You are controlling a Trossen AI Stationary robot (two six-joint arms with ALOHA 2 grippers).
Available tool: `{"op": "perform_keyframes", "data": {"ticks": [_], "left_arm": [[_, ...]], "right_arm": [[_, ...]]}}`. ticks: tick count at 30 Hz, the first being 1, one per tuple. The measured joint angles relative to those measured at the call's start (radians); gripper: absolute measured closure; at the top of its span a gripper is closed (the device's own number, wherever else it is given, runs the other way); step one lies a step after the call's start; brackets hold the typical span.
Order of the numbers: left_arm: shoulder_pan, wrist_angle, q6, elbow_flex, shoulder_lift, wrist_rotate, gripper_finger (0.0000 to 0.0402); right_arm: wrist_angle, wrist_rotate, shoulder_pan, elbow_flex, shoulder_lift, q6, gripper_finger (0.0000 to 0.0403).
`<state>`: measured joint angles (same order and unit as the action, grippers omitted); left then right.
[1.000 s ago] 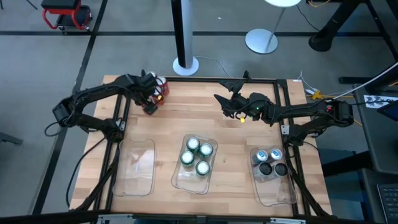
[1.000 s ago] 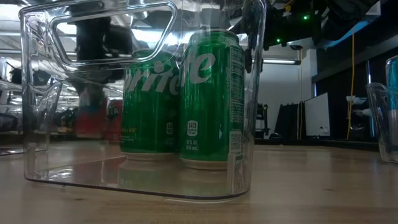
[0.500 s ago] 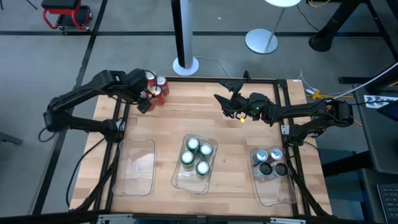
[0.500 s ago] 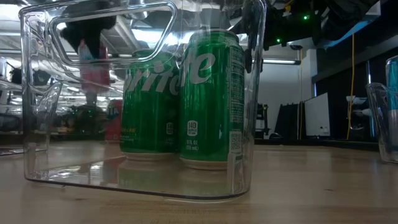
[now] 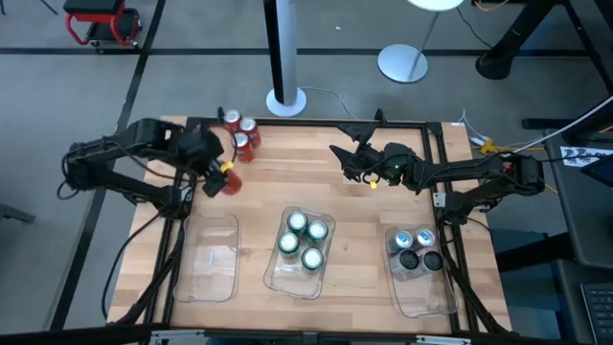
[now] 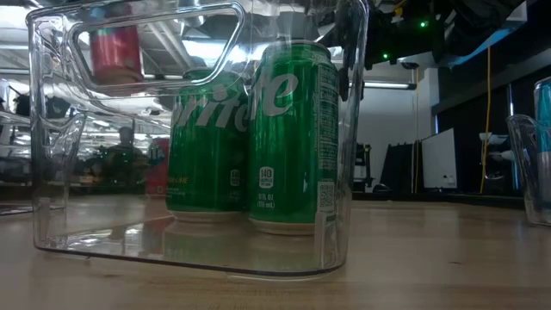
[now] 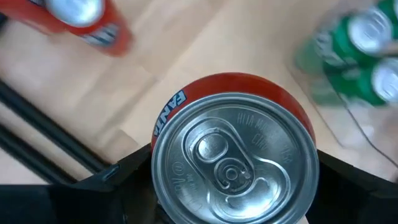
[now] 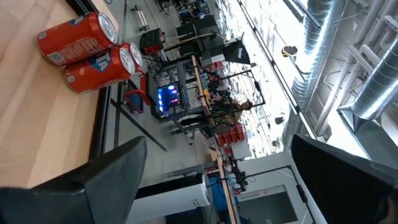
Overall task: Sort soda cans
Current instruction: Put the orange soda can into the left transparent bin
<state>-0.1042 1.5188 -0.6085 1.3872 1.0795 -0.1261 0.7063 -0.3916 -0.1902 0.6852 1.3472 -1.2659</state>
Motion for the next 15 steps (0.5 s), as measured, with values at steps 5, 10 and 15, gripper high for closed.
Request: {"op": "perform_keyframes", "data": {"ticks": [5, 10, 15], "left_arm": [[0.16, 0.009, -0.127, 0.0, 0.0, 0.013, 0.0108], [0.311, 0.011, -0.28, 0.0, 0.002, 0.012, 0.0108], [0.441, 0.035, -0.432, 0.0, 0.002, -0.002, 0.0108]], "right_arm": [[0.0, 0.0, 0.0, 0.0, 0.0, 0.0, 0.0004], [-0.001, 0.0, 0.0, 0.0, 0.0, 0.0, 0.0004], [-0.004, 0.0, 0.0, 0.0, 0.0, 0.0, 0.0004]]}}
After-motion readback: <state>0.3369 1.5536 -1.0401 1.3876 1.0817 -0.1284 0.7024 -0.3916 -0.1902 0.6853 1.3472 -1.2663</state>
